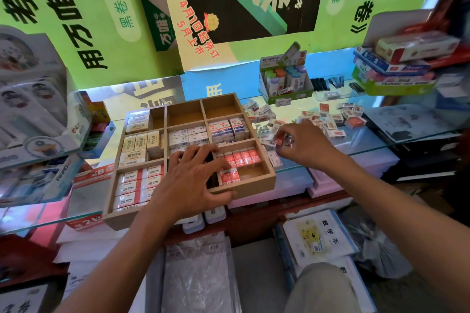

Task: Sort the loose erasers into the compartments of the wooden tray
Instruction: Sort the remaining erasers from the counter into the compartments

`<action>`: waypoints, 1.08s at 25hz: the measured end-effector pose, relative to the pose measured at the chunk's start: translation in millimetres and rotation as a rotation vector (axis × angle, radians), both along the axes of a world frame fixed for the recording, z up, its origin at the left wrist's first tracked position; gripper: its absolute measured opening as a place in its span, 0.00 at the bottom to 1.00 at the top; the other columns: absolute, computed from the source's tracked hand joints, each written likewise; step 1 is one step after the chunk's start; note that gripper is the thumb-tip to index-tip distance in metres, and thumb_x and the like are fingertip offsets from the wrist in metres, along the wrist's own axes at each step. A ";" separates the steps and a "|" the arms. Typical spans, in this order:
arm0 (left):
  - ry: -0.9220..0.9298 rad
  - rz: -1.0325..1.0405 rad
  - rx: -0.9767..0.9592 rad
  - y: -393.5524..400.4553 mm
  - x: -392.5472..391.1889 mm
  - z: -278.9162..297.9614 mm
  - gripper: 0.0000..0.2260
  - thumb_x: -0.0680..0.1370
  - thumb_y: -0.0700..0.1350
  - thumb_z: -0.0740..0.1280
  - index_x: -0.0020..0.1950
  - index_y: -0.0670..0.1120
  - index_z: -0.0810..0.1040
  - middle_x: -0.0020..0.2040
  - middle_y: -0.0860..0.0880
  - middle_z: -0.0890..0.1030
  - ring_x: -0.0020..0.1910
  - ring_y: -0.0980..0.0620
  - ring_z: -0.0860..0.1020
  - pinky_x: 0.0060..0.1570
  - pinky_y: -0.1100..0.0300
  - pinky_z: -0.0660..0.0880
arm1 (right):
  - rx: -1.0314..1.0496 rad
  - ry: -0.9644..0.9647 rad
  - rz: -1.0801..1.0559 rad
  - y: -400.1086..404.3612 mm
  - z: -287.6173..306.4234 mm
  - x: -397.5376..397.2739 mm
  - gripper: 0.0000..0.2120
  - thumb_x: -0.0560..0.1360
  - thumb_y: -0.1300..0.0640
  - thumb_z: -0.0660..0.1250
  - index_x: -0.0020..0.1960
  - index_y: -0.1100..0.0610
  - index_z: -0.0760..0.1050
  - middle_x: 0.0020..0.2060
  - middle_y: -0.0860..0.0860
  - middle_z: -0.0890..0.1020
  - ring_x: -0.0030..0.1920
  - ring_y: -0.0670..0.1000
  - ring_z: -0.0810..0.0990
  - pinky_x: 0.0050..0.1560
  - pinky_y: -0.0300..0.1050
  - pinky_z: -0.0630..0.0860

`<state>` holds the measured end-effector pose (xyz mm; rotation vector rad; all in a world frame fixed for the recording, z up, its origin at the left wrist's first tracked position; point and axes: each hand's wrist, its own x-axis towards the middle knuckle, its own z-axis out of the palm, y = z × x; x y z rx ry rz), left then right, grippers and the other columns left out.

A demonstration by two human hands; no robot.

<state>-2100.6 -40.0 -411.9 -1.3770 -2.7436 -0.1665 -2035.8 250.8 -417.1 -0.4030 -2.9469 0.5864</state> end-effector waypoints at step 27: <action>0.021 -0.002 -0.027 -1.0 0.1 0.8 0.34 0.67 0.76 0.53 0.67 0.61 0.71 0.73 0.54 0.62 0.71 0.50 0.58 0.68 0.47 0.58 | -0.338 -0.176 0.521 -60.3 46.5 0.2 0.06 0.74 0.55 0.73 0.51 0.49 0.83 0.51 0.43 0.81 0.51 0.41 0.78 0.50 0.38 0.76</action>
